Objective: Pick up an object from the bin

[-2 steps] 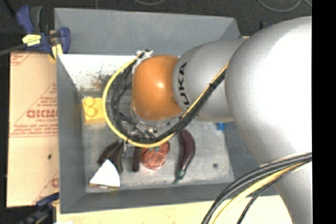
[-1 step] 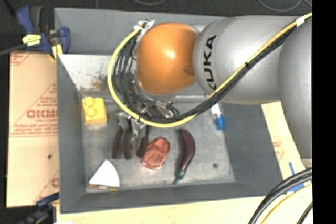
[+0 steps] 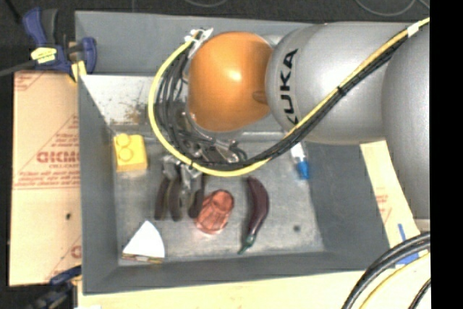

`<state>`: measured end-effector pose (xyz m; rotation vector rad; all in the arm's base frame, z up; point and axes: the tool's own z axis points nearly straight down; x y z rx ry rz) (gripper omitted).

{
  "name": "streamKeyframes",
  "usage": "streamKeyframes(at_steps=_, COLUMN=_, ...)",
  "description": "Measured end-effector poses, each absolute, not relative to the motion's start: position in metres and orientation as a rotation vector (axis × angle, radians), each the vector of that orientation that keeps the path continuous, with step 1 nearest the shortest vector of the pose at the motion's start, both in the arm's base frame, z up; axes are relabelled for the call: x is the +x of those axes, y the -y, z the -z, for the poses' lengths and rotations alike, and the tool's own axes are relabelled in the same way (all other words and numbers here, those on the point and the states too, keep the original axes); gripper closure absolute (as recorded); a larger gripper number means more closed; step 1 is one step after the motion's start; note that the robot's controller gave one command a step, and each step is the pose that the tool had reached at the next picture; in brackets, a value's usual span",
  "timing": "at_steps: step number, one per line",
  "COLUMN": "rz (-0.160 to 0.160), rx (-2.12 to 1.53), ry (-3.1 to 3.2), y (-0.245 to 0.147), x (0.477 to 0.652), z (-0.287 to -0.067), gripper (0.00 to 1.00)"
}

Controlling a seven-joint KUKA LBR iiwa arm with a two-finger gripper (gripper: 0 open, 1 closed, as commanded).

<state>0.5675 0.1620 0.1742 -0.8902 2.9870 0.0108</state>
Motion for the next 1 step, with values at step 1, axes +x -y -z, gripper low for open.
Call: streamKeyframes(at_steps=1, rz=-0.012, rx=-0.825, ry=-2.999, y=-0.1589, x=0.5791, z=-0.2919, gripper=1.00)
